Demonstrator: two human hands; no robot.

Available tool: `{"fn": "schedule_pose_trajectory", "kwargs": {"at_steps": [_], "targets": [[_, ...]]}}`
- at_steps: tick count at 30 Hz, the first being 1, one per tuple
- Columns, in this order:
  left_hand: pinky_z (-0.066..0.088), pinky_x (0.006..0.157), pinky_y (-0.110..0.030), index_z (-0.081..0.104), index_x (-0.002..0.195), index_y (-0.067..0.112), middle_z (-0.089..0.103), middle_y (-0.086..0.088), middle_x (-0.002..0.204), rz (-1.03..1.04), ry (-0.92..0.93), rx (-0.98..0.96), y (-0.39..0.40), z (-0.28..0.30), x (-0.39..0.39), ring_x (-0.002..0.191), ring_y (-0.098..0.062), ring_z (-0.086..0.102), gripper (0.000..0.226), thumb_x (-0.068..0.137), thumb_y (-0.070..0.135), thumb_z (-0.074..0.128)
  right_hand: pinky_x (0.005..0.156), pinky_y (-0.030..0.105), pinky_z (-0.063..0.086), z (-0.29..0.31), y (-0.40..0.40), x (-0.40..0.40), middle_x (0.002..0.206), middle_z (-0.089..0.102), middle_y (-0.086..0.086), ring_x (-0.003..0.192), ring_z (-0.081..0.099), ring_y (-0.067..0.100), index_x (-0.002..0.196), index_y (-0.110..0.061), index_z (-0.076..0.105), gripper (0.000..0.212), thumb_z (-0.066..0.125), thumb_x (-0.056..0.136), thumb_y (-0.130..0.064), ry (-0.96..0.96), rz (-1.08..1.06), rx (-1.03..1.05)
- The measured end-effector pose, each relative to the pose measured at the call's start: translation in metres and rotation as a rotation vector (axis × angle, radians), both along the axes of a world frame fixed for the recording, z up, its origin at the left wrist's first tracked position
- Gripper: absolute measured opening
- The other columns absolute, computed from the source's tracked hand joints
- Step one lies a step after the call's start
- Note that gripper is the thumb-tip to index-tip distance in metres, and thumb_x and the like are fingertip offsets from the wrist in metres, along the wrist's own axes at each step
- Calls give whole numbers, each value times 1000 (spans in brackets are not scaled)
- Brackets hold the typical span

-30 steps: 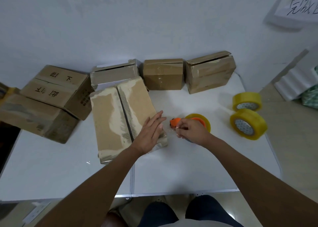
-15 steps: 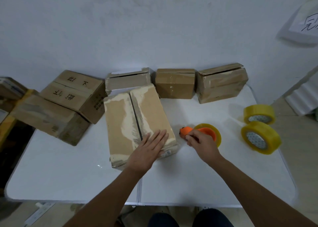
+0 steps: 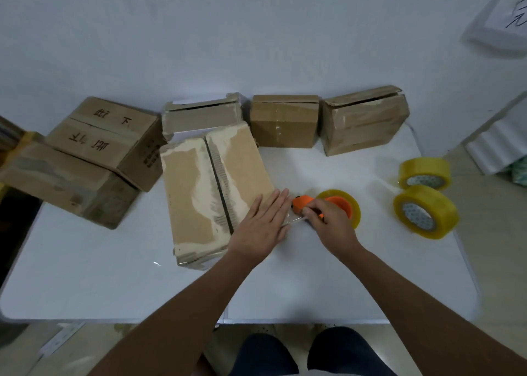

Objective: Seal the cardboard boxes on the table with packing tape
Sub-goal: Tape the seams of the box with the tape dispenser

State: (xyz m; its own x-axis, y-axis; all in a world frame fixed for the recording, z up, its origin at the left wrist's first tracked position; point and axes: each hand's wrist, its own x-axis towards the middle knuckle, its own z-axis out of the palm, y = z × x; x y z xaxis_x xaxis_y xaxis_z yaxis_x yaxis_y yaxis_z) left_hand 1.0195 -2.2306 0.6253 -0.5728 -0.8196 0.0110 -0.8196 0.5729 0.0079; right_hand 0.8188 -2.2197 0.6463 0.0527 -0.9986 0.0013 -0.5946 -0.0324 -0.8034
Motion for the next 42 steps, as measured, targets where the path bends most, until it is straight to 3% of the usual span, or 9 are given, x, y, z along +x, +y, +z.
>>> {"fn": "schedule_pose_trajectory", "kwargs": {"at_steps": [8, 18, 21, 25, 30, 32, 34, 38, 42], "targets": [[23, 121, -45, 24, 154, 0, 20, -18, 163, -26, -27, -65, 1, 6, 8, 152, -28, 17, 76, 97, 43, 49, 72, 28, 35, -18, -15, 10, 88, 64, -3, 80, 54, 19, 92, -14, 61, 23, 44, 99, -28, 139, 11, -124], [18, 123, -47, 12, 156, -3, 11, -21, 163, -55, -33, -51, 4, -3, 11, 153, -32, 5, 62, 108, 30, 34, 67, 43, 43, -40, -33, 48, 81, 53, 6, 73, 48, 24, 85, -11, 52, 28, 31, 100, -23, 234, 84, -157], [13, 124, -47, 7, 156, -3, 6, -21, 164, -44, -38, -50, 5, -1, 10, 153, -33, 2, 64, 108, 29, 36, 66, 39, 41, -44, -29, 50, 79, 51, 4, 72, 45, 20, 85, -13, 48, 29, 29, 100, -28, 100, 64, -96], [11, 124, -46, 7, 156, -3, 4, -21, 164, -34, -44, -36, 5, 4, 9, 153, -31, 0, 62, 108, 29, 33, 78, 33, 44, -47, -34, 49, 103, 56, 3, 91, 53, 18, 112, -12, 51, 41, 30, 101, -45, -23, 39, 106], [16, 124, -46, 13, 155, -3, 9, -20, 164, -44, -9, -23, 4, 5, 10, 153, -30, 3, 61, 108, 30, 33, 96, 36, 47, -49, -25, 40, 124, 57, 7, 109, 57, 17, 123, -15, 55, 27, 43, 101, -5, -132, -71, 203], [18, 123, -46, 14, 155, -3, 9, -20, 164, -43, 3, -7, 4, 3, 10, 153, -30, 3, 62, 108, 31, 34, 99, 37, 49, -35, -7, 39, 123, 62, 1, 110, 61, 12, 121, -22, 58, 27, 41, 103, -10, -364, -208, 242], [18, 123, -46, 12, 156, -2, 7, -19, 165, -38, 14, 17, 5, 3, 10, 153, -29, 1, 62, 108, 32, 33, 104, 23, 44, -19, 12, 48, 131, 58, -10, 118, 56, 0, 133, -23, 54, 32, 40, 105, -20, -479, -187, 288], [14, 124, -46, 9, 156, 0, 3, -17, 165, -21, 27, 55, 6, 6, 10, 153, -26, -3, 64, 106, 32, 31, 93, -4, 30, -8, 27, 70, 140, 48, -14, 122, 44, -5, 150, -21, 36, 45, 36, 106, -27, -310, -97, 265], [12, 124, -46, 8, 157, 0, 2, -17, 165, -29, 17, 71, 7, 8, 9, 153, -26, -4, 64, 106, 32, 30, 102, 12, 32, -4, 25, 71, 152, 42, -1, 135, 44, 12, 153, -19, 28, 47, 34, 106, -24, -269, -90, 277]]}}
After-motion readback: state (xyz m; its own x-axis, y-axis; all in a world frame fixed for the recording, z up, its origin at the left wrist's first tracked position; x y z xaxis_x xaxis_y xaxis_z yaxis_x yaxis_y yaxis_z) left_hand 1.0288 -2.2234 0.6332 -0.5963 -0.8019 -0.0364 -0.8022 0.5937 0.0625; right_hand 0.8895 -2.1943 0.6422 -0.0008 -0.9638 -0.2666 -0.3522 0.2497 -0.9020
